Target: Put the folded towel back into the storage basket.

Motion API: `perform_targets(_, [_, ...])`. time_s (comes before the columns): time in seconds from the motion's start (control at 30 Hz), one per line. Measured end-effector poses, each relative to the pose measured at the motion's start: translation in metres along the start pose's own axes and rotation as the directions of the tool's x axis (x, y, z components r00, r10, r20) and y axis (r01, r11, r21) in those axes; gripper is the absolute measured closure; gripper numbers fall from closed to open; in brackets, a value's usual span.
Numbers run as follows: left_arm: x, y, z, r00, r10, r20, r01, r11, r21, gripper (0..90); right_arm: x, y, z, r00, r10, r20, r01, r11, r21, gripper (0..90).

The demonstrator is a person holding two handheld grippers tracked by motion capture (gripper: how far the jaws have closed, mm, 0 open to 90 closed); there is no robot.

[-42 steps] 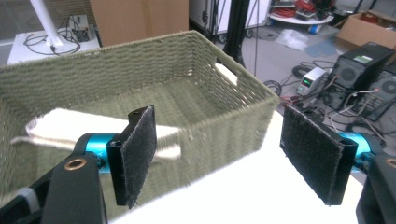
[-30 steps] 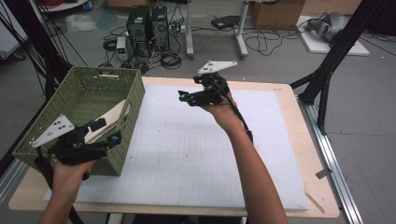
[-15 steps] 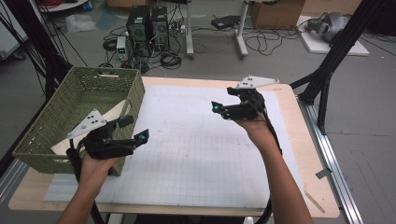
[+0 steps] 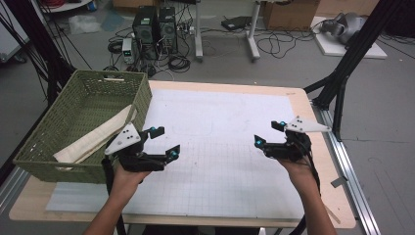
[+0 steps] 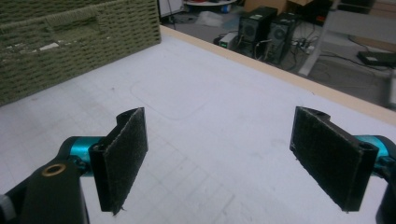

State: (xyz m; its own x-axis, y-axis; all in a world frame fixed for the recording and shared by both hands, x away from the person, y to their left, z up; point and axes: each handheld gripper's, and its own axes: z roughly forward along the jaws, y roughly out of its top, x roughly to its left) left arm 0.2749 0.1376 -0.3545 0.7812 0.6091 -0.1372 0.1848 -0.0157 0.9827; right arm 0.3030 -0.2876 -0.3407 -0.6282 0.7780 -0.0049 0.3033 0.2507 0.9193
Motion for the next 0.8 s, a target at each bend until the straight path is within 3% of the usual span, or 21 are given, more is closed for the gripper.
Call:
perform_targets(0.17, [-0.004,-0.013,0.008,0.9996,0.02,0.021,-0.02,0.9997,0.015,16.8,0.008,-0.026,-0.02,0.9984,-0.002,0.056,0.003,1.0,-0.007,17.6])
perform_targets(0.3, [-0.005,-0.026,0.013,0.998,0.041,0.047,-0.041,0.999,-0.016,16.5,0.012,-0.047,-0.033,0.9952,0.005,0.098,-0.004,1.0,-0.014,17.1])
perform_targets(0.4, [-0.004,-0.034,0.016,0.9978,0.045,0.048,-0.046,0.9989,0.013,16.5,0.017,-0.062,-0.045,0.9917,0.034,0.124,-0.029,0.999,-0.044,17.1])
perform_targets(0.8, [-0.003,-0.052,0.015,0.9982,0.057,0.02,-0.057,0.9981,0.021,17.6,0.022,-0.087,-0.05,0.9857,0.029,0.166,-0.025,0.999,-0.028,17.1])
